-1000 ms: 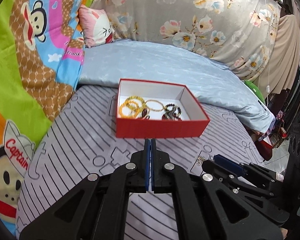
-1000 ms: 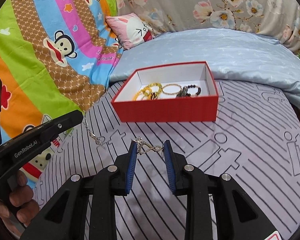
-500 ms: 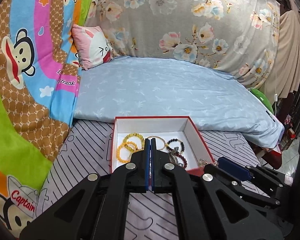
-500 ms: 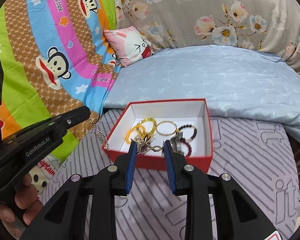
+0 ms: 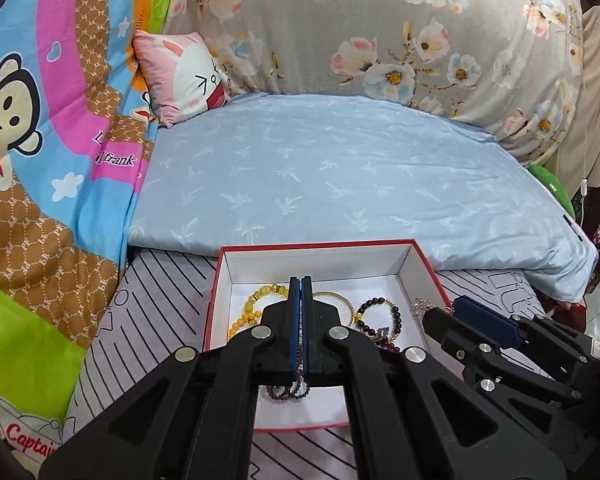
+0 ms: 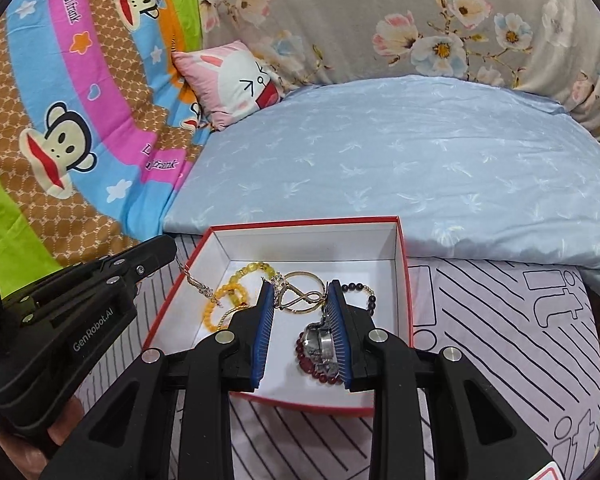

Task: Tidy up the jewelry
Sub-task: 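Carry both silver chains into the red box and open both tools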

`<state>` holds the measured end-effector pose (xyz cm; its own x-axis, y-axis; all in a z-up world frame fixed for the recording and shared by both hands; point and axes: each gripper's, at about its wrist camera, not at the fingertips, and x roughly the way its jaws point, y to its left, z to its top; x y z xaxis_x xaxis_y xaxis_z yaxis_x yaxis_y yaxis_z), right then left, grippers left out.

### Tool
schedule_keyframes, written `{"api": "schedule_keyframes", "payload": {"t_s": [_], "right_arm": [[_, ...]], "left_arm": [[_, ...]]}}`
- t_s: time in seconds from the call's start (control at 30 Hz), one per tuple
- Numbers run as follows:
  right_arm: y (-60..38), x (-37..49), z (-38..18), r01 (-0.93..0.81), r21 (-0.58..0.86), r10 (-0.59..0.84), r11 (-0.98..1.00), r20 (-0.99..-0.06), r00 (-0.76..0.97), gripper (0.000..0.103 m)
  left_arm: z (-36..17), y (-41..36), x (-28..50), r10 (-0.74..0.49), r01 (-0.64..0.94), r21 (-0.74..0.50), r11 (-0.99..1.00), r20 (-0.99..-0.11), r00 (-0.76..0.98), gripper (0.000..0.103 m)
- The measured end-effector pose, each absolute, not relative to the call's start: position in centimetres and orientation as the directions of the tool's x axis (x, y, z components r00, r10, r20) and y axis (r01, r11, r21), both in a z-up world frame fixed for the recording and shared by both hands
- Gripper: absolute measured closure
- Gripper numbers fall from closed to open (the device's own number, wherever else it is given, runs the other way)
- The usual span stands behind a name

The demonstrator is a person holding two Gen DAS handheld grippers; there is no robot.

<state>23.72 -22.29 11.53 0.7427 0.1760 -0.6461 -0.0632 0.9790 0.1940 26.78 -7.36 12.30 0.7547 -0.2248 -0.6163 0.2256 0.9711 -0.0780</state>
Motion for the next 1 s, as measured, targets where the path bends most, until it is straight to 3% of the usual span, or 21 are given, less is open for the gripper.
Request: {"api": "schedule_keyframes", "payload": {"t_s": [0.87, 0.9, 0.97, 1.0], "right_arm": [[-21.9, 27.6, 7.4, -0.03, 0.136, 0.117, 0.99, -0.7, 0.705, 0.073], [-21.9, 27.6, 7.4, -0.028, 0.136, 0.116, 0.99, -0.7, 0.705, 0.071], [-21.9, 27.5, 7.4, -0.02, 0.141, 0.114, 0.99, -0.698, 0.707, 0.066], [-21.9, 27.4, 7.5, -0.019, 0.139, 0.111, 0.99, -0.697, 0.708, 0.065]], "left_arm": [[8.0, -8.7, 30.5, -0.187, 0.209, -0.05, 0.977, -0.677, 0.711, 0.102], [8.0, -8.7, 30.6, -0.183, 0.206, -0.049, 0.977, -0.679, 0.711, 0.099], [7.9, -8.7, 30.5, -0.173, 0.195, -0.044, 0.98, -0.68, 0.712, 0.084], [8.0, -8.7, 30.4, -0.167, 0.189, -0.042, 0.981, -0.678, 0.716, 0.083]]}}
